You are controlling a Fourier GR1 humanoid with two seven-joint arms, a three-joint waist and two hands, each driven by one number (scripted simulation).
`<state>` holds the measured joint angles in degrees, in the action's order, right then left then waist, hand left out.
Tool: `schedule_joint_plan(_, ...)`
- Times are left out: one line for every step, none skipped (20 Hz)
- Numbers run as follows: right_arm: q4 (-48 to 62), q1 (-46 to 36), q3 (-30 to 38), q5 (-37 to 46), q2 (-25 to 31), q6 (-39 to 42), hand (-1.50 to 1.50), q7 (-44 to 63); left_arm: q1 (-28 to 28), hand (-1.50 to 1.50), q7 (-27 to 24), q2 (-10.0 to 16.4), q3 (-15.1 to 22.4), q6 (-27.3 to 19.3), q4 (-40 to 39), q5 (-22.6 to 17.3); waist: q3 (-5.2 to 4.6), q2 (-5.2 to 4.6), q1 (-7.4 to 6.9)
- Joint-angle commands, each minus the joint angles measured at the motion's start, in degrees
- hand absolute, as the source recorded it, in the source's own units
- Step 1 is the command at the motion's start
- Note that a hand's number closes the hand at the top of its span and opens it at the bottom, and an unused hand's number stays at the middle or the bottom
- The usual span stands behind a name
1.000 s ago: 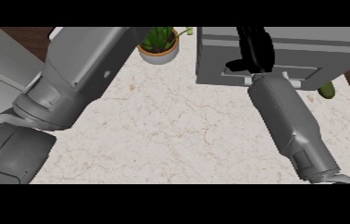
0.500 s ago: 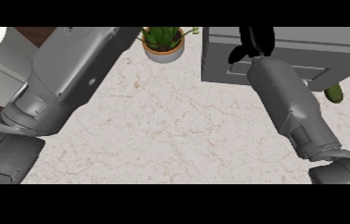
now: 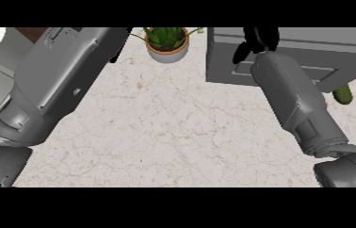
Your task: Pick up the can, place it into the drawer and close the drawer
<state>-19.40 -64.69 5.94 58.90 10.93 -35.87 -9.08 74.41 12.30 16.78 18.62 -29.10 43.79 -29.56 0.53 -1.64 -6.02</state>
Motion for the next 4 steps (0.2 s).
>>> schedule_joint_plan(-2.02,-4.05,4.91,-5.77,-0.93,-1.22,-1.5,-3.54,-2.31,-1.5,2.27,3.09,-0.34,0.29,3.18,-0.13,-0.38,0.96,-0.55)
schedule_joint_plan(-1.62,-4.43,5.68,-6.42,0.55,-0.34,-1.5,-5.0,-3.53,-1.5,1.13,2.7,-0.37,0.45,4.38,-0.19,-0.39,0.76,-0.45)
schedule_joint_plan(-1.6,-5.57,5.26,-5.86,-1.16,-1.2,-1.5,-4.22,-4.98,-1.5,0.51,1.49,0.31,0.02,5.0,0.13,-0.43,0.78,-0.32)
schedule_joint_plan(-0.63,-5.98,5.64,-6.12,0.11,0.53,-1.5,-5.13,-4.22,-1.5,2.26,2.63,0.37,-0.12,6.33,0.22,-0.41,0.89,-0.63)
